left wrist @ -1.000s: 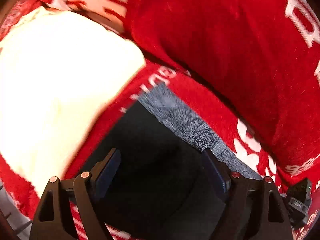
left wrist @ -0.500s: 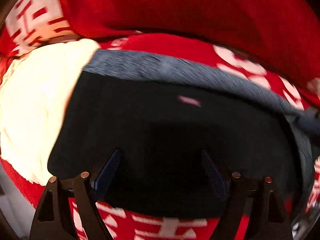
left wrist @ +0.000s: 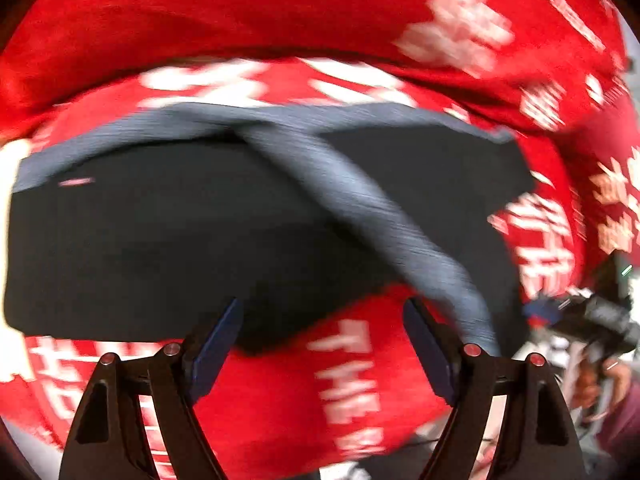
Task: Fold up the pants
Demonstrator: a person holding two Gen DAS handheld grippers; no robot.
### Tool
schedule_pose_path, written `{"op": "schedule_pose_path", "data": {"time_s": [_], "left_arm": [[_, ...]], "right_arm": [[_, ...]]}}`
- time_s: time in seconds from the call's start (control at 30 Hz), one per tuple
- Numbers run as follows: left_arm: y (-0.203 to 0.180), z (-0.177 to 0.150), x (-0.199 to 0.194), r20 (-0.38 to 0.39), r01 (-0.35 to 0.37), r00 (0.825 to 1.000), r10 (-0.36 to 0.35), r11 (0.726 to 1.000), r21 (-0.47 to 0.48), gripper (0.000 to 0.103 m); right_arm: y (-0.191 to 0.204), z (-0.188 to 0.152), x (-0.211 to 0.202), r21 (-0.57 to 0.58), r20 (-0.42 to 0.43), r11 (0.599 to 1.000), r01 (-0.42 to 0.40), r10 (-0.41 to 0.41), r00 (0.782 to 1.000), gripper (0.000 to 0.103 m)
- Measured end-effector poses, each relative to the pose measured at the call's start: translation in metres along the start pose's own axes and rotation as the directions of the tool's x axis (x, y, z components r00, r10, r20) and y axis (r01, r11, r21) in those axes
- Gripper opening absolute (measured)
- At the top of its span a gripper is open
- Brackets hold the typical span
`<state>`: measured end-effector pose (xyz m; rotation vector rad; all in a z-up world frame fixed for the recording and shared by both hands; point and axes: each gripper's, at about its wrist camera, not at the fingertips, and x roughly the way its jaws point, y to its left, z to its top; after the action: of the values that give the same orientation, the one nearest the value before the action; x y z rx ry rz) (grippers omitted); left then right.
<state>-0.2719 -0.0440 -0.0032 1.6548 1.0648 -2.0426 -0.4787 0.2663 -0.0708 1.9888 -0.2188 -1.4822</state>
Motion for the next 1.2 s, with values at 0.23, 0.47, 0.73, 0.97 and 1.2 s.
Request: {"op": "schedule_pose_path", "data": {"time_s": [0.23, 0.47, 0.73, 0.97, 1.2], "left_arm": [[-0.070, -0.005, 0.065, -0.097, 0.095, 0.991, -0.087, 0.993, 0.076, 0.083], [-0.089, -0.023, 0.073, -0.083, 0.108, 0.991, -0.102, 0.991, 0.072, 0.083], [-0.100, -0.032, 0.109, -0.145, 0.103, 0.984, -0.102, 0.995, 0.004, 0.083], [-0.091, -0.038, 0.108, -0.121, 0.083, 0.988, -0.096, 0.990, -0.111, 0.083], [-0.113, -0.037, 0.113, -0.118, 0.032, 0.993, -0.031, 0.999, 0.002, 0.071]], "right_arm": [[-0.091, -0.082, -0.024, 0.206, 0.083, 0.977, 0.055, -0.073, 0.994, 0.051], [-0.121, -0.107, 0.004, 0.258, 0.090, 0.966, -0.037, 0.014, 0.996, 0.051], [-0.116, -0.096, 0.006, 0.190, 0.030, 0.975, -0.114, 0.111, 0.993, 0.015], [-0.120, -0.094, 0.001, 0.030, -0.114, 0.999, 0.026, -0.022, 0.993, 0.043], [-0.141, -0.087, 0.025, 0.118, -0.120, 0.989, -0.089, 0.103, 0.987, 0.040]]}}
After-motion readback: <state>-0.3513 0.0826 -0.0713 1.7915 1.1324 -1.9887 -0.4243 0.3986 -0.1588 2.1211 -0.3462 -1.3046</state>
